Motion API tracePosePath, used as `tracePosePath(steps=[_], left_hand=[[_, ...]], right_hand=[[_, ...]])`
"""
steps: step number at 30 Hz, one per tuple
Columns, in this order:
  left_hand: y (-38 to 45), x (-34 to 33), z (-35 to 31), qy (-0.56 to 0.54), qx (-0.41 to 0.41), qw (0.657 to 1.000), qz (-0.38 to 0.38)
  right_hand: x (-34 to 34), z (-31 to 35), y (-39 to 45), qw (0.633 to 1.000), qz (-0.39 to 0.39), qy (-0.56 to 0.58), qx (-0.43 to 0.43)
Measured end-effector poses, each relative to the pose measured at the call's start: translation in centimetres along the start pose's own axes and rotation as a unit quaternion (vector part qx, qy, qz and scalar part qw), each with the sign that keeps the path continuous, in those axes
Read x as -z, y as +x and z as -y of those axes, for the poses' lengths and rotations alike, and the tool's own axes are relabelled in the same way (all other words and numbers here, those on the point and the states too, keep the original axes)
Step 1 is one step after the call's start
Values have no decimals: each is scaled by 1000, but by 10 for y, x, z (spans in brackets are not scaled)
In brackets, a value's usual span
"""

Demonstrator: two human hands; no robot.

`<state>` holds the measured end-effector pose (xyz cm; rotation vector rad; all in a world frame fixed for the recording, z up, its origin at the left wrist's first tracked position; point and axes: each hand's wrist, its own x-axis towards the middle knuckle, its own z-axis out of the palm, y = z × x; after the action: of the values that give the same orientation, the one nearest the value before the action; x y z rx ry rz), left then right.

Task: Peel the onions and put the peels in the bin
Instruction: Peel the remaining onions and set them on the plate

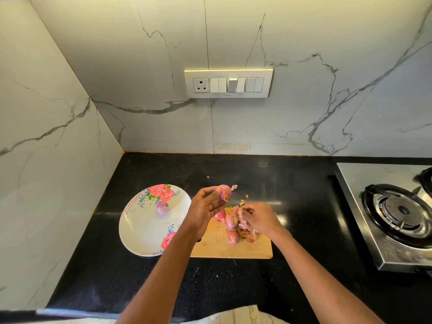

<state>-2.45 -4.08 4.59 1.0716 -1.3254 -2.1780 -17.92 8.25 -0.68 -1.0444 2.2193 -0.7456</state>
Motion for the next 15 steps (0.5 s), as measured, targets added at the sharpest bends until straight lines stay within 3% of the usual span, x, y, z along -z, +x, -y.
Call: tracePosePath(steps=[3,9,15], left_hand=[[1,-1,0,-14,-1,1000,1],[1,2,-2,-26,-37,999,8],[3,-8,-11,-17,-61,998,13]], right_hand=[[-4,2,-2,998,-44,-45,24],[17,49,-5,976,-117,157,96],[19,66,-4,965,-158,149,146]])
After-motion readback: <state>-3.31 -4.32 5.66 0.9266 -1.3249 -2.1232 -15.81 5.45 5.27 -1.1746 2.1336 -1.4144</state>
